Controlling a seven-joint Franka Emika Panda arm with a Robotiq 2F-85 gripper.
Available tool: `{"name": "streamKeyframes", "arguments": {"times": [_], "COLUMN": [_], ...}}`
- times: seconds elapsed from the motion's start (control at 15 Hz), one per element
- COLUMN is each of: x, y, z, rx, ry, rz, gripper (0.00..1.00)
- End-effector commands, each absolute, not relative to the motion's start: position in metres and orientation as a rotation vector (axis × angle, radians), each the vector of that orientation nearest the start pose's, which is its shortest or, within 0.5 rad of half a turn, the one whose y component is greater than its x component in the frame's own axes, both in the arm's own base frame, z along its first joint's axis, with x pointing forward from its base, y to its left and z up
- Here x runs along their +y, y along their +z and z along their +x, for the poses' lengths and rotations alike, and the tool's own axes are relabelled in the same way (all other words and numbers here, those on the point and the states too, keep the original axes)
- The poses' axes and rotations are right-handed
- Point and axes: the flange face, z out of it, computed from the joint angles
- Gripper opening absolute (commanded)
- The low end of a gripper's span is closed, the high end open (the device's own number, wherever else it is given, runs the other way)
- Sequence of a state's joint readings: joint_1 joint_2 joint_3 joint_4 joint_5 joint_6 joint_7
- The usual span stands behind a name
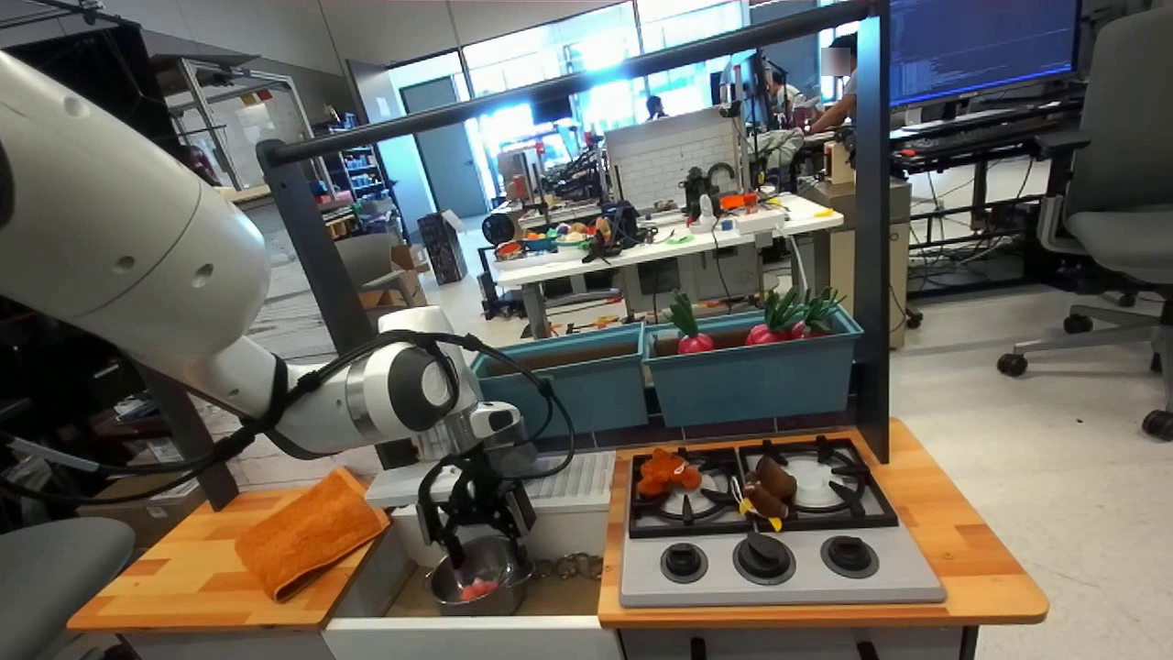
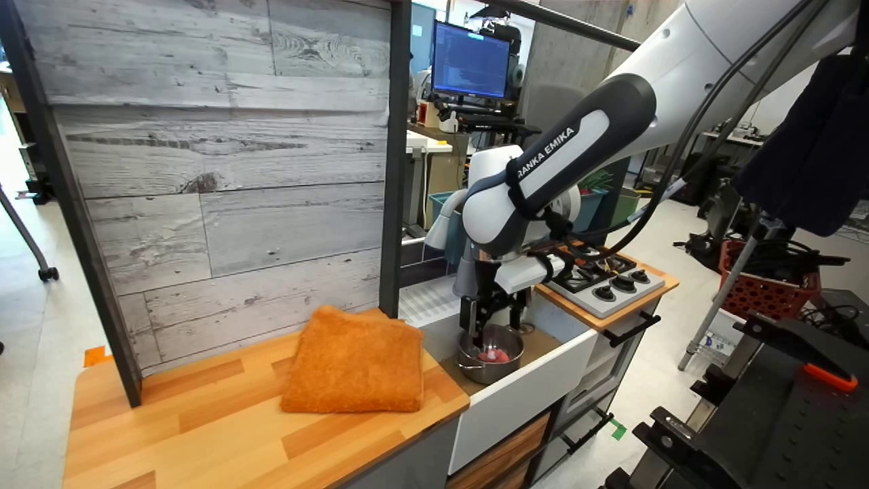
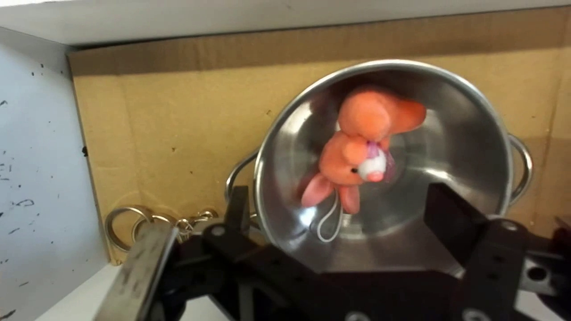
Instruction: Use the towel to wipe the table, then put the dolls on the stove
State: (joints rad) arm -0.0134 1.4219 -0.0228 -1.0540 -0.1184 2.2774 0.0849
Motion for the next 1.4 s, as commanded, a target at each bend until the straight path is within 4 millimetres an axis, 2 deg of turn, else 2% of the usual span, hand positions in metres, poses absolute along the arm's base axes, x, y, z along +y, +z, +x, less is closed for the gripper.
{"name": "streamKeyframes", "arguments": {"times": [0.0,0.13,0.2,0.33,0.6,0.67,0.73,0.8,1.07,1.33], "x": [-0.023,-0.023,-0.022,-0.02,-0.017,-0.017,-0.017,-0.017,-0.018,-0.005], "y": [-0.073,-0.069,-0.068,-0.07,-0.062,-0.059,-0.056,-0.053,-0.039,-0.034], "z": [0.691,0.69,0.691,0.692,0.692,0.692,0.692,0.691,0.685,0.68], "rx": [0.036,0.034,0.029,0.034,0.022,0.022,0.029,0.04,0.057,0.013], "ry": [0.341,0.33,0.319,0.306,0.279,0.273,0.255,0.243,0.187,0.164], "rz": [-3.242,-3.243,-3.244,-3.251,-3.263,-3.271,-3.279,-3.29,-3.326,-3.33], "gripper": [1.0,1.0,0.75,0.66,0.34,0.77,0.73,0.73,0.99,1.0]}}
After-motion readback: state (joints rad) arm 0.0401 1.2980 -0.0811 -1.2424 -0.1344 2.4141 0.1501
